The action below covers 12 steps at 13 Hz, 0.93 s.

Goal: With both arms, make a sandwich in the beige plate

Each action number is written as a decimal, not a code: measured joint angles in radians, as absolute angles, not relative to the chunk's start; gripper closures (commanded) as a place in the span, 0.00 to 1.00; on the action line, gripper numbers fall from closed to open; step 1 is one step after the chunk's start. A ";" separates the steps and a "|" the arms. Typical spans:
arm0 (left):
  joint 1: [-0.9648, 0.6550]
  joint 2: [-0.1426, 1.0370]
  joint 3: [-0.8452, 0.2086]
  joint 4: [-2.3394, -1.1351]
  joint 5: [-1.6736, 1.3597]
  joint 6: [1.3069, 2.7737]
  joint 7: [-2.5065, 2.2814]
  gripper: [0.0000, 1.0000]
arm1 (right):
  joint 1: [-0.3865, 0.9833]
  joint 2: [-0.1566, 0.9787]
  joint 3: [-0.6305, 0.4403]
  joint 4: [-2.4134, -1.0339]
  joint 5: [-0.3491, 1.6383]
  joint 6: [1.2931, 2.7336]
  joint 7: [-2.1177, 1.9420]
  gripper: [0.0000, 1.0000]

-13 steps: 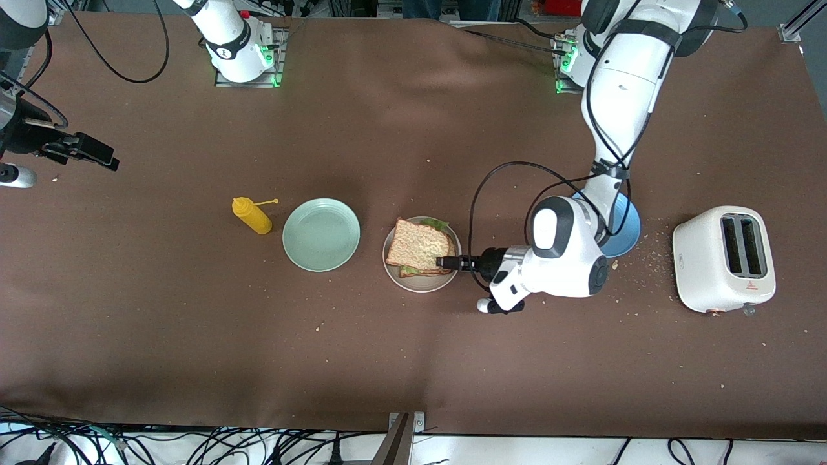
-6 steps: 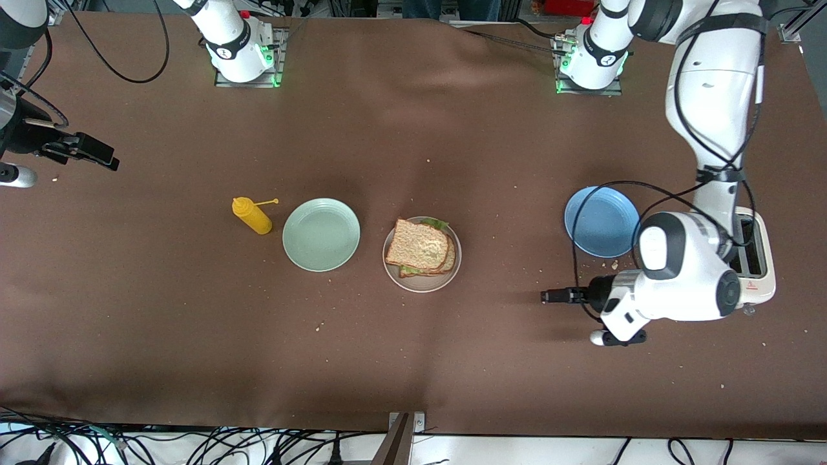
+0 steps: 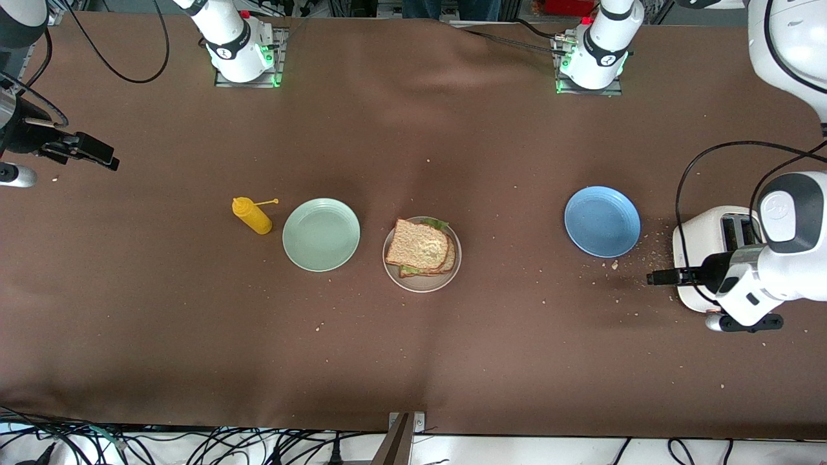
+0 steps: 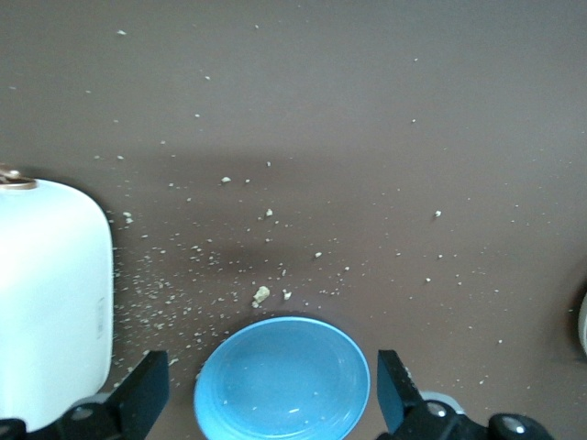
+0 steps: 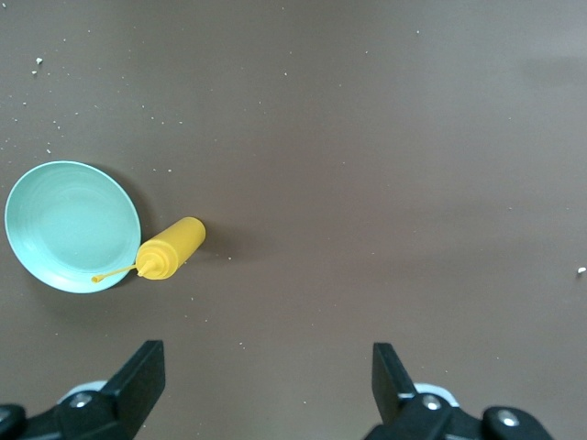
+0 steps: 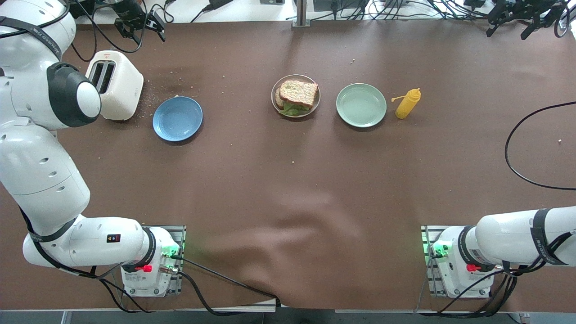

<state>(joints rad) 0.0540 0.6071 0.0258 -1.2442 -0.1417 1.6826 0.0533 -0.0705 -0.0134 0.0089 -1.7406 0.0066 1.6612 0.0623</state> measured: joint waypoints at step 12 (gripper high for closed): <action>-0.005 0.181 0.003 -1.502 0.067 1.555 0.052 0.00 | -0.070 -0.013 0.010 -1.740 0.007 1.660 0.062 0.00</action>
<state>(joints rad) -0.0048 0.1809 0.0032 -1.5020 0.0674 1.5546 0.0517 -0.0699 -0.0135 0.0097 -1.7397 0.0071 1.6599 0.0621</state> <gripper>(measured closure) 0.000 0.000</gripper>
